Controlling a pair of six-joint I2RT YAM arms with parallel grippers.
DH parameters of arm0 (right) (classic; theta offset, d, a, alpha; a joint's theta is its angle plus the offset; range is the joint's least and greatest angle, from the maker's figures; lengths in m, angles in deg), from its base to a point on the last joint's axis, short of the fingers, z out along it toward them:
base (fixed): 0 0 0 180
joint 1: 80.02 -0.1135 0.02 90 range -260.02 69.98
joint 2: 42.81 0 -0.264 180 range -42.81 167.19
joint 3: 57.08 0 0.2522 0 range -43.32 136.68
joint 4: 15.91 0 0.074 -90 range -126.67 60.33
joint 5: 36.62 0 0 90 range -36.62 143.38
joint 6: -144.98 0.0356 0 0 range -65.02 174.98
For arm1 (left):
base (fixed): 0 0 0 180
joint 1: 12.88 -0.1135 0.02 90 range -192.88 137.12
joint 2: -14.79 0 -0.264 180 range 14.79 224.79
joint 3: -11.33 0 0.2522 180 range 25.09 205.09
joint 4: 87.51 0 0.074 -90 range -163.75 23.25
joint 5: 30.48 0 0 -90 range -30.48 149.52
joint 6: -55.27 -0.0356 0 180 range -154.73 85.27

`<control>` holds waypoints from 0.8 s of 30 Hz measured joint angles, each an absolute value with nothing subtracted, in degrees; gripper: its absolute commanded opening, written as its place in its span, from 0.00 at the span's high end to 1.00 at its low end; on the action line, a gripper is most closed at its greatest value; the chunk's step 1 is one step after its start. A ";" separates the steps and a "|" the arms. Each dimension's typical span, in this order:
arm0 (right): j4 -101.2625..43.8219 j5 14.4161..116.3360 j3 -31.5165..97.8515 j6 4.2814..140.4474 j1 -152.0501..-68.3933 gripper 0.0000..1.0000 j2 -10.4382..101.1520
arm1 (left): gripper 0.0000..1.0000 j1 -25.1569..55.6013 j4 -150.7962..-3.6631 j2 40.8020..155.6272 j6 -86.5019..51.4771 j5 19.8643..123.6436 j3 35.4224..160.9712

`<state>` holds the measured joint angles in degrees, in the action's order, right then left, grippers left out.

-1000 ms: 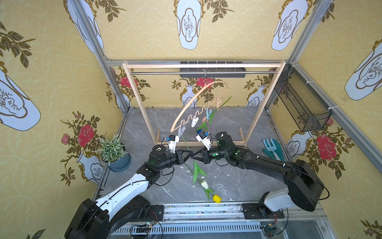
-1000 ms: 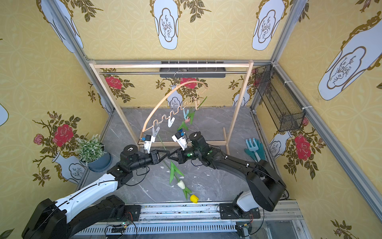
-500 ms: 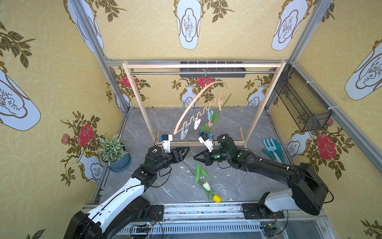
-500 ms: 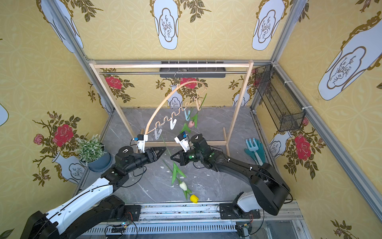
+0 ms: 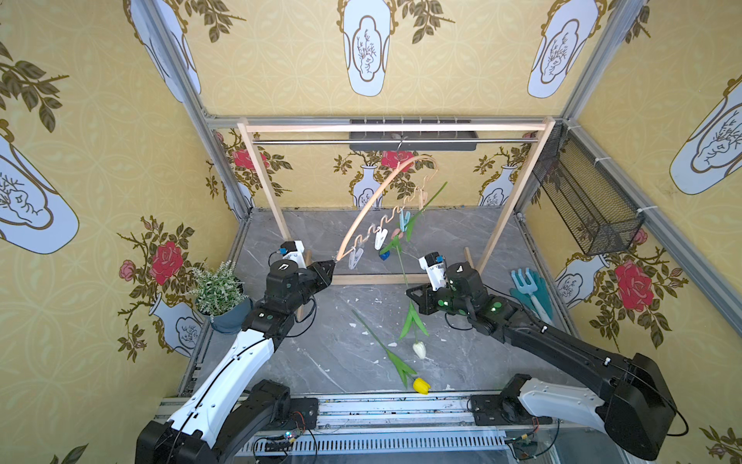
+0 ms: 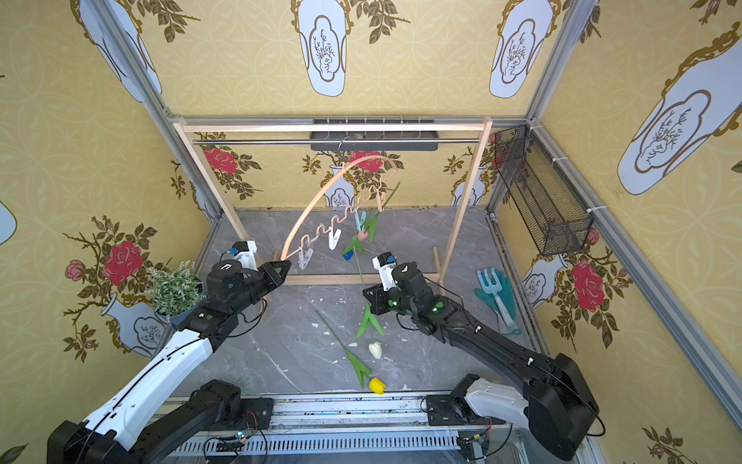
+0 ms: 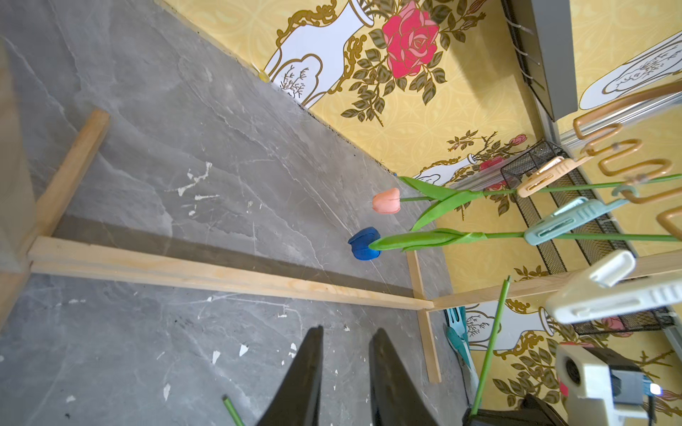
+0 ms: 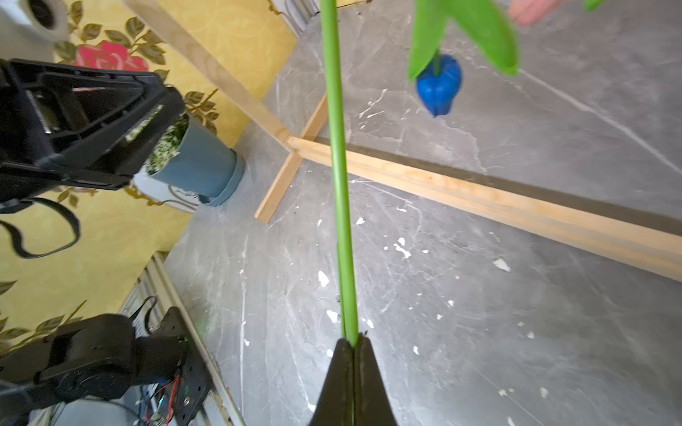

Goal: Dry the flowers on a clothes hanger
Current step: Open the clamp at the hanger.

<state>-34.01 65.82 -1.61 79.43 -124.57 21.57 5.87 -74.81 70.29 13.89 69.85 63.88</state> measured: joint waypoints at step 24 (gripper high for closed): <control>-35.26 57.96 -0.71 78.14 -131.15 1.00 10.25 | 0.79 14.85 -71.55 71.14 0.12 74.97 78.22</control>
